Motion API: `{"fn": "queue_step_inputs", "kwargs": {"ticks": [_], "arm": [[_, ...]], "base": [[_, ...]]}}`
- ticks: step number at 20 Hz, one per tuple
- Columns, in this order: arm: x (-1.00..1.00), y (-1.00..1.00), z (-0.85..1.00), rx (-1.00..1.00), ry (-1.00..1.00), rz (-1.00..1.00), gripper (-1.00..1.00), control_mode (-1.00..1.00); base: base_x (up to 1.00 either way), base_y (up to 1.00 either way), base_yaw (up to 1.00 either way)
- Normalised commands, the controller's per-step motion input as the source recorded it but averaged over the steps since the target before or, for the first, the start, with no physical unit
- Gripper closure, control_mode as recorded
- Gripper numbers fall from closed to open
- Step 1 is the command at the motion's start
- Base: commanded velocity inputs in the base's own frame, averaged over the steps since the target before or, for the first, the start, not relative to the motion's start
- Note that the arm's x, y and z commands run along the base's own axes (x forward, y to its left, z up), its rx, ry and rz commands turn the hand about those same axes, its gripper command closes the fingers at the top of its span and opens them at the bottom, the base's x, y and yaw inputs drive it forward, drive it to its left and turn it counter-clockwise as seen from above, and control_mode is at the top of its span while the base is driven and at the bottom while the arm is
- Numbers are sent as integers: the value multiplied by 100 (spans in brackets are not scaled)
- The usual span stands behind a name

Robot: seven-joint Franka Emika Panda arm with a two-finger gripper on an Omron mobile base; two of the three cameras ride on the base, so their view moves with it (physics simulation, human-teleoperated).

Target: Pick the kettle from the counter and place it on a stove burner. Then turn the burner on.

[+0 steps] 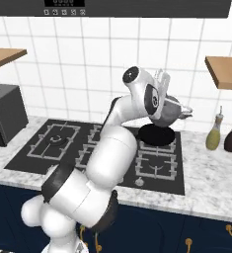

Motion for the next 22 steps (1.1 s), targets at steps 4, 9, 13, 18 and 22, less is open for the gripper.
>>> {"fn": "queue_step_inputs", "kwargs": {"ticks": [4,9,13,18,22], "arm": [[0,100,83,-13,-6,-3,100,-100],[1,100,64,-17,1,0,100,-100],[0,100,21,-18,24,1,100,-100],[0,100,-25,-11,28,8,100,-100],[2,100,-49,-9,15,10,100,-100]], "base": [[0,0,0],[0,0,0],[0,0,0],[0,0,0],[0,0,0]]}}
